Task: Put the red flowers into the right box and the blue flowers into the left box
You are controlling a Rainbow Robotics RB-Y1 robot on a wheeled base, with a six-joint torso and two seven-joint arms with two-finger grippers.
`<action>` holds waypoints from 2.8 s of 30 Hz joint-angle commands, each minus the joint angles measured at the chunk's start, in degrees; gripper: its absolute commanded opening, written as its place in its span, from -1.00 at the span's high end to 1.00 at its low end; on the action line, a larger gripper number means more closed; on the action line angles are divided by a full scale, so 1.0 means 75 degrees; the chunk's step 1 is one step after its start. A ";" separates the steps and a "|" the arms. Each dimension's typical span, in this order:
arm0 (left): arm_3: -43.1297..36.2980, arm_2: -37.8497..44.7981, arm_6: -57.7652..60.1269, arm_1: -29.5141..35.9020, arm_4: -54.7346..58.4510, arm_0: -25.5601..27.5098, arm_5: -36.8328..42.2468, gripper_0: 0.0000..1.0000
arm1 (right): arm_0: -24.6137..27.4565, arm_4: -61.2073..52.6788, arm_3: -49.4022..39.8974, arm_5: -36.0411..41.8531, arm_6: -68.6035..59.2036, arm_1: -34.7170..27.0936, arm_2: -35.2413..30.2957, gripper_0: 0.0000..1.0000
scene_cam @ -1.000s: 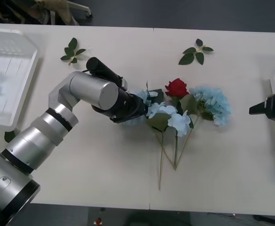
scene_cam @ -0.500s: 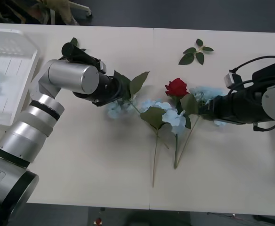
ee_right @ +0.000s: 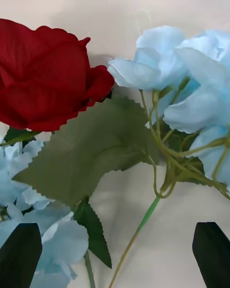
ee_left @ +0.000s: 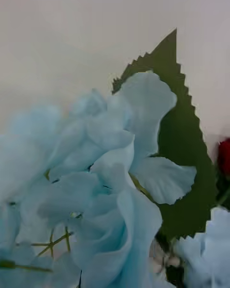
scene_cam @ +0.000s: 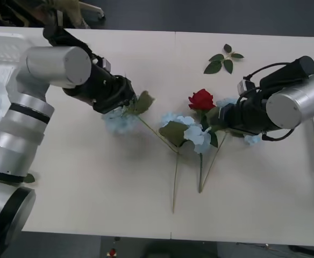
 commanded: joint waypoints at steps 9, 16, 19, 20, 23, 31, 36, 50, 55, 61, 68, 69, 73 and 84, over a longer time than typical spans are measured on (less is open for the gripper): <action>-0.3624 0.0329 -0.1242 0.3202 0.2617 -0.1466 0.3610 1.00 | -0.0644 0.0647 0.0965 -0.0764 -0.0251 0.0121 0.1149 -0.85; -0.3225 0.0575 -0.3058 0.5113 0.3554 -0.2064 0.3610 1.00 | -0.0644 0.0812 0.1235 -0.0846 -0.0204 0.0179 0.1219 -0.85; -0.2698 0.0575 -0.4125 0.5710 0.3601 -0.2486 0.3610 1.00 | -0.0644 0.0812 0.1469 -0.1069 -0.0193 0.0238 0.1243 -0.85; -0.2616 0.0575 -0.4406 0.5804 0.3542 -0.2544 0.3610 1.00 | -0.0644 0.0812 0.1528 -0.1116 -0.0181 0.0250 0.1231 -0.85; -0.2253 0.0563 -0.5894 0.6214 0.2980 -0.2802 0.3610 1.00 | -0.0679 0.0812 0.1832 -0.1362 -0.0134 0.0332 0.1243 -0.86; -0.1057 0.0575 -0.8672 0.6952 0.1433 -0.3001 0.3610 1.00 | -0.1019 0.0753 0.2758 -0.2088 -0.0005 0.0437 0.1723 -0.52; 0.0290 0.0552 -0.9867 0.6999 0.1117 -0.2989 0.3369 1.00 | -0.1043 0.0765 0.2805 -0.2217 -0.0005 0.0425 0.1712 0.68; 0.3056 -0.1546 -1.1355 0.6320 0.1667 -0.3001 0.0334 1.00 | -0.0996 0.0460 0.2594 -0.1936 0.0839 0.0179 0.0645 1.00; 0.3115 -0.2472 -1.1238 0.6179 0.1679 -0.3001 -0.0463 1.00 | -0.0691 -0.0337 0.2348 -0.1455 0.2116 0.0039 -0.0667 1.00; 0.3724 -0.2905 -1.1226 0.5945 0.1773 -0.2989 -0.1318 0.03 | -0.0281 -0.1392 0.1879 -0.0705 0.3581 -0.0102 -0.2249 1.00; 0.4228 -0.3093 -1.1226 0.5792 0.1913 -0.3001 -0.1857 -0.76 | 0.0293 -0.2774 0.1492 -0.0155 0.5714 -0.0149 -0.3984 1.00; 0.4205 -0.3093 -1.1226 0.5827 0.1972 -0.3001 -0.1846 -0.78 | 0.0340 -0.2950 0.1481 -0.0120 0.6030 -0.0149 -0.4148 1.00; 0.4146 -0.3081 -1.1238 0.6015 0.2581 -0.3001 -0.1705 -0.83 | 0.0528 -0.3911 0.1481 -0.0073 0.7589 -0.0231 -0.4769 1.00; 0.3537 -0.1194 -1.1285 0.5980 0.5886 -0.2989 0.2010 -0.94 | 0.0739 -0.6606 0.1481 0.0115 1.1175 -0.0020 -0.5202 1.00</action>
